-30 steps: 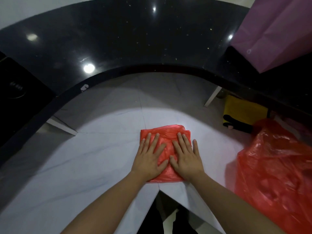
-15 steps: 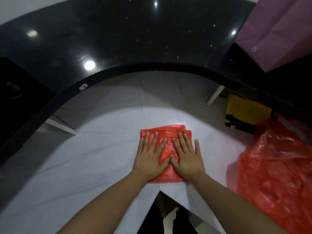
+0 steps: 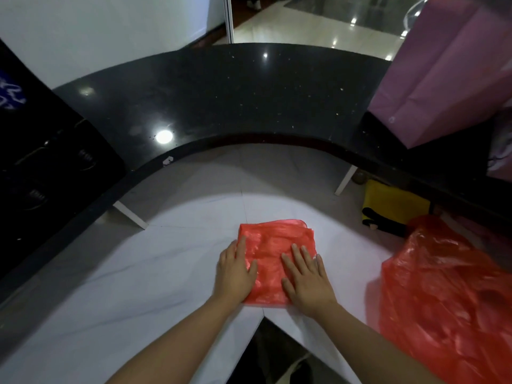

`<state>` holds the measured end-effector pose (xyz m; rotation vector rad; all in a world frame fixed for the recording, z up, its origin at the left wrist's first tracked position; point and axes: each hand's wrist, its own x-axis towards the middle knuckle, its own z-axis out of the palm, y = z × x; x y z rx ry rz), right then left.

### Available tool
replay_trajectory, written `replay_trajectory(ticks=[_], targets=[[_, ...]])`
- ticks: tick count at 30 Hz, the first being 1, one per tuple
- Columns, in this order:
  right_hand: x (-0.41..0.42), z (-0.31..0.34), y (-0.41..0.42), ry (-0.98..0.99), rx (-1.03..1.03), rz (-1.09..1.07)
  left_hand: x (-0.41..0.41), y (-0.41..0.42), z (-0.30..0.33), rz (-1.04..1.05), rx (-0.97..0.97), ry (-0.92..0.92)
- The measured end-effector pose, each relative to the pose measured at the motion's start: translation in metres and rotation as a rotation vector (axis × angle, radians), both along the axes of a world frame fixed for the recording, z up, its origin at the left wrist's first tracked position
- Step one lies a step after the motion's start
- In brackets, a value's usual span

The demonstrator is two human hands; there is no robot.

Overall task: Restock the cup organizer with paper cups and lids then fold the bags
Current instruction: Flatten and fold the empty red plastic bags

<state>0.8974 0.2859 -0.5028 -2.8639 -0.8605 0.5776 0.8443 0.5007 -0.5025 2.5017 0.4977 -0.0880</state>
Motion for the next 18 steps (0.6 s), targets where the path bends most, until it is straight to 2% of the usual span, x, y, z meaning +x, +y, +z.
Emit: replay_trajectory(ticks=[3,6,9,12,14,16,18], targets=[[0.000,-0.002,0.000,0.048,-0.020,0.011,0.005,0.001,0.003,0.127,-0.206,-0.018],[0.002,0.001,0.001,0.075,-0.036,0.017,0.009,0.003,0.011,0.341,-0.431,0.065],[0.006,0.004,-0.001,0.106,-0.042,0.041,-0.001,0.012,0.017,0.270,-0.454,0.080],[0.010,0.009,-0.010,0.110,-0.048,0.079,-0.017,0.030,0.020,-0.119,-0.298,0.008],[0.010,0.010,-0.017,0.112,-0.048,0.100,-0.027,0.046,0.008,-0.397,0.025,-0.023],[0.008,0.011,-0.021,0.115,-0.033,0.109,-0.032,0.058,-0.001,-0.556,0.260,-0.084],[0.009,0.011,-0.021,0.119,-0.022,0.120,-0.031,0.066,0.001,-0.695,0.341,-0.146]])
